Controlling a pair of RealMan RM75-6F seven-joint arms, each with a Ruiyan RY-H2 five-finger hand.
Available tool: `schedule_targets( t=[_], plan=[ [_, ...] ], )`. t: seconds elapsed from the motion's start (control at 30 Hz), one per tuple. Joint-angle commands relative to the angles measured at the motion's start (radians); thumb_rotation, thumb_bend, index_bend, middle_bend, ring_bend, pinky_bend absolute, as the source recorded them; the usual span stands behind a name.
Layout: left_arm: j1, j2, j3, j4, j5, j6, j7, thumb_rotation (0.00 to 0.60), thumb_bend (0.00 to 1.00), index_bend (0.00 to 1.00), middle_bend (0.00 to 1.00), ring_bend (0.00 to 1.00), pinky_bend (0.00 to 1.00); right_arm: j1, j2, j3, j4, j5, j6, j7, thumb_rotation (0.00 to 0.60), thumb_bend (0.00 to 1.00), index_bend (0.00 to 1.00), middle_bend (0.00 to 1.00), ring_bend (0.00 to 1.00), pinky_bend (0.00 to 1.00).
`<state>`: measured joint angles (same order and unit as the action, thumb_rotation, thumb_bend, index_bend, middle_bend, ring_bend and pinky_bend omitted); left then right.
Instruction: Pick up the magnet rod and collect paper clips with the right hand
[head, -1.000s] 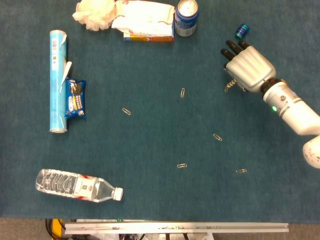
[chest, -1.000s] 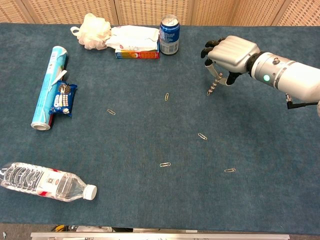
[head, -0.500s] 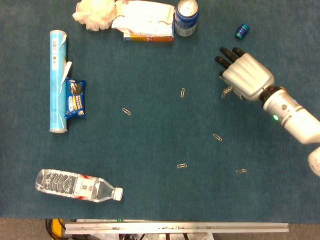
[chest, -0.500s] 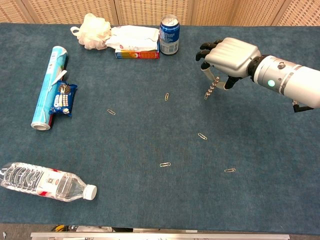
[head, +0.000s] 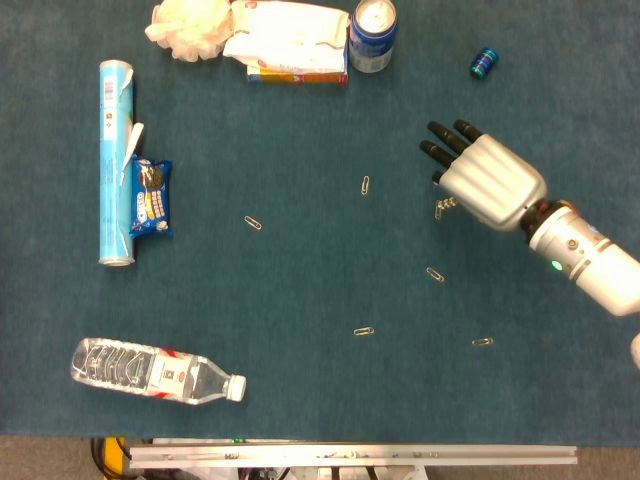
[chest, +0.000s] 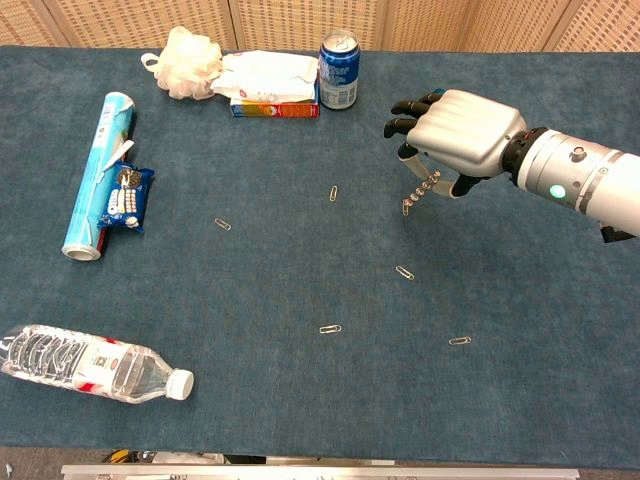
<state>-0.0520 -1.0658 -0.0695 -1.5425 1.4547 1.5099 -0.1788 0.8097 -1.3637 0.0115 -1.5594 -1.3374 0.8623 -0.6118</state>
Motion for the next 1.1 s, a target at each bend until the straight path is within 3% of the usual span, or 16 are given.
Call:
schedule_targets(
  t=[0.03,1.1],
  plan=[
    [0.001,0.001,-0.003,0.001,-0.006,0.000,-0.002,0.600,0.30,0.49,0.44,0.42,0.66,-0.002,0.003,-0.001,-0.002,0.003,0.000,-0.003,0.600,0.27,0.60,0.19,0.07,0.19],
    [0.038,-0.001,0.008,0.056,-0.033,0.010,0.008,0.600,0.30,0.49,0.44,0.42,0.66,-0.014,0.016,-0.009,-0.050,-0.022,0.008,-0.036,0.600,0.27,0.60,0.19,0.07,0.19]
  ],
)
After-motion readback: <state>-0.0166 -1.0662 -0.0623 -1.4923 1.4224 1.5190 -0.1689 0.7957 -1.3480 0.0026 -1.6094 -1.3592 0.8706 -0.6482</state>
